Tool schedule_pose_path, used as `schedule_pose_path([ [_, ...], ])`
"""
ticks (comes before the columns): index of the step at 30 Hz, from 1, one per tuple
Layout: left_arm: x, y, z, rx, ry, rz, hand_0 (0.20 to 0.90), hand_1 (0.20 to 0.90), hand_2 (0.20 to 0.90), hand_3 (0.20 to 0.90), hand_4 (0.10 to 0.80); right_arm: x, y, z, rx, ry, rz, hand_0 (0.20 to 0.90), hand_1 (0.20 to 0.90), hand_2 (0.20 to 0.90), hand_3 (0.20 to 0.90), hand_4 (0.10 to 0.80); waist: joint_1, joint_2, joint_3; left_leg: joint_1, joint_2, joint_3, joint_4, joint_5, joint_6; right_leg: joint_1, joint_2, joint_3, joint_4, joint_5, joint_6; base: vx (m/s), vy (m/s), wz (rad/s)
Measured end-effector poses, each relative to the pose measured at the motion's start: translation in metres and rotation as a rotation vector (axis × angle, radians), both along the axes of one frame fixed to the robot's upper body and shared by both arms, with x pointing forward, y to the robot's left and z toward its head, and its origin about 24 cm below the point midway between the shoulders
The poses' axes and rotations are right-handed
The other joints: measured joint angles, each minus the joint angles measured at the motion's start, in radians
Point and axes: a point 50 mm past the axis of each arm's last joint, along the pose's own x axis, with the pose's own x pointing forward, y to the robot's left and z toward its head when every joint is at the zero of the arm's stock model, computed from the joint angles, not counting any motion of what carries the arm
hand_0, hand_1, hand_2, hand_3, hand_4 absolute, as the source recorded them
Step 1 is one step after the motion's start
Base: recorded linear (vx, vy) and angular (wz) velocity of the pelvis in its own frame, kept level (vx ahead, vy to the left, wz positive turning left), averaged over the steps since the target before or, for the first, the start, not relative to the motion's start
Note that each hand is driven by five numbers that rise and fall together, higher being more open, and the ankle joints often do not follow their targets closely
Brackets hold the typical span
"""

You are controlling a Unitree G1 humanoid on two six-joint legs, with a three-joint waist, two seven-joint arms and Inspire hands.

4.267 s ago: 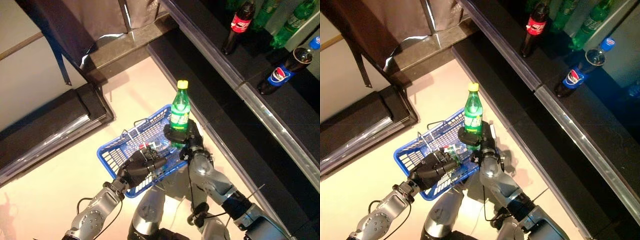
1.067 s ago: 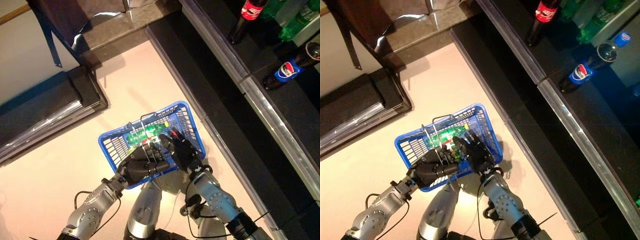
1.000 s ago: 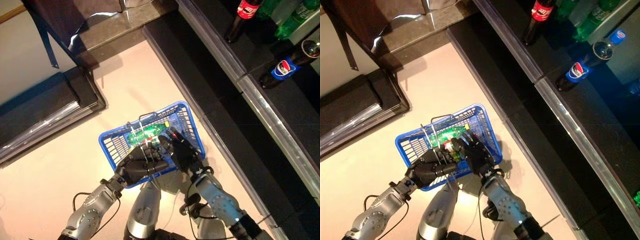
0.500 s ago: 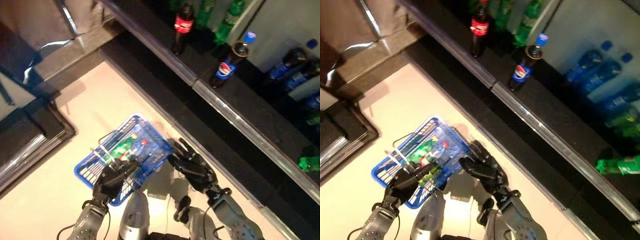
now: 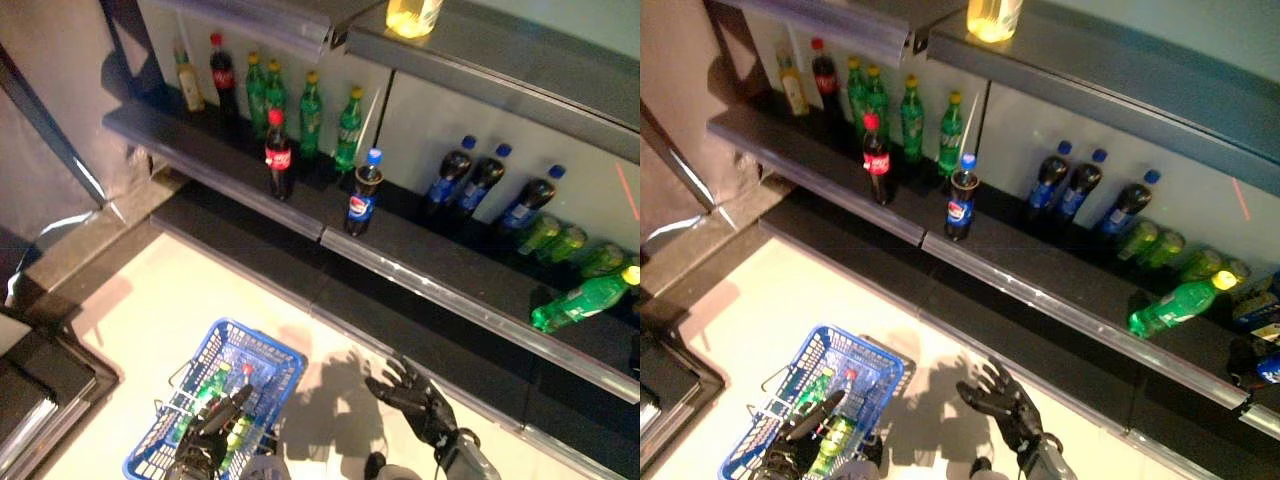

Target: Pick up the drink and place into the basket.

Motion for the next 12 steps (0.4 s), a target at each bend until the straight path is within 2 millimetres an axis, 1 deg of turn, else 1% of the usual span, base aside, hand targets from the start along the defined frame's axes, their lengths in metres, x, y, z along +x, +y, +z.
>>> schedule_pose_path([
  [1, -0.001, -0.001, -0.003, -0.004, 0.016, 0.005, 0.300, 0.300, 0.300, 0.200, 0.100, -0.004, -0.003, -0.005, -0.037, 0.030, -0.002, 0.900, 0.900, 0.900, 0.900, 0.800, -0.001, 0.001, -0.006, 0.003, 0.000, 0.001, 0.000, 0.000, 0.000, 0.005, 0.001, 0.001, -0.005, 0.002, 0.000, -0.057, 0.014, -0.08],
  [2, -0.002, -0.002, -0.005, -0.006, 0.033, 0.009, 0.300, 0.300, 0.300, 0.200, 0.100, -0.013, -0.007, -0.011, -0.079, 0.073, -0.009, 0.900, 0.900, 0.900, 0.900, 0.800, -0.008, 0.001, -0.014, 0.005, 0.002, 0.003, 0.000, 0.000, 0.000, 0.009, 0.002, 0.003, -0.014, 0.007, -0.002, -0.038, 0.009, -0.05],
  [3, -0.002, -0.002, -0.007, -0.003, 0.037, 0.006, 0.300, 0.300, 0.300, 0.200, 0.100, -0.018, -0.007, -0.017, -0.087, 0.099, -0.023, 0.900, 0.900, 0.900, 0.900, 0.800, -0.016, 0.001, -0.017, 0.006, 0.004, 0.006, 0.000, 0.000, 0.000, 0.009, 0.004, 0.003, -0.016, 0.010, -0.003, -0.058, 0.013, -0.13],
  [4, -0.006, -0.004, -0.011, 0.004, 0.062, 0.013, 0.300, 0.300, 0.300, 0.200, 0.100, -0.023, -0.010, -0.027, -0.126, 0.158, -0.059, 0.900, 0.900, 0.900, 0.900, 0.800, -0.024, 0.002, -0.032, 0.008, 0.006, 0.020, 0.000, 0.000, 0.000, 0.009, 0.006, 0.008, -0.025, 0.017, -0.004, -0.042, 0.005, -0.17],
  [5, -0.006, -0.005, -0.013, 0.001, 0.075, 0.013, 0.300, 0.300, 0.300, 0.200, 0.100, -0.031, -0.011, -0.032, -0.144, 0.192, -0.064, 0.900, 0.900, 0.900, 0.900, 0.800, -0.028, 0.005, -0.036, 0.009, 0.007, 0.026, -0.001, 0.000, -0.001, 0.009, 0.006, 0.018, -0.031, 0.020, -0.004, -0.062, -0.001, -0.26],
  [6, -0.004, -0.008, -0.016, 0.001, 0.091, 0.003, 0.300, 0.300, 0.300, 0.200, 0.100, -0.039, -0.012, -0.039, -0.181, 0.249, -0.056, 0.900, 0.900, 0.900, 0.900, 0.800, -0.029, 0.011, -0.037, 0.013, 0.007, 0.037, -0.001, 0.000, 0.000, 0.009, 0.005, 0.019, -0.035, 0.023, -0.005, -0.036, -0.007, -0.23],
  [8, -0.002, -0.012, -0.019, 0.003, 0.114, -0.015, 0.300, 0.300, 0.300, 0.200, 0.100, -0.056, -0.015, -0.048, -0.201, 0.333, -0.052, 0.900, 0.900, 0.900, 0.900, 0.800, -0.031, 0.020, -0.042, 0.016, 0.009, 0.050, -0.003, -0.001, 0.000, 0.009, 0.004, 0.018, -0.048, 0.037, -0.005, -0.022, -0.008, -0.22],
  [10, -0.004, -0.012, -0.021, 0.008, 0.135, -0.026, 0.300, 0.300, 0.300, 0.200, 0.100, -0.062, -0.021, -0.050, -0.221, 0.357, -0.059, 0.900, 0.900, 0.900, 0.900, 0.800, -0.049, 0.024, -0.047, 0.016, 0.011, 0.051, -0.005, -0.003, 0.004, 0.010, 0.006, 0.017, -0.050, 0.039, -0.008, -0.004, -0.004, -0.05],
  [12, -0.005, -0.012, -0.023, 0.008, 0.149, -0.020, 0.300, 0.300, 0.300, 0.200, 0.100, -0.063, -0.020, -0.050, -0.212, 0.350, -0.064, 0.900, 0.900, 0.900, 0.900, 0.800, -0.056, 0.027, -0.055, 0.017, 0.015, 0.055, -0.007, -0.004, 0.004, 0.010, 0.010, 0.018, -0.054, 0.041, -0.012, 0.009, -0.008, -0.04],
])
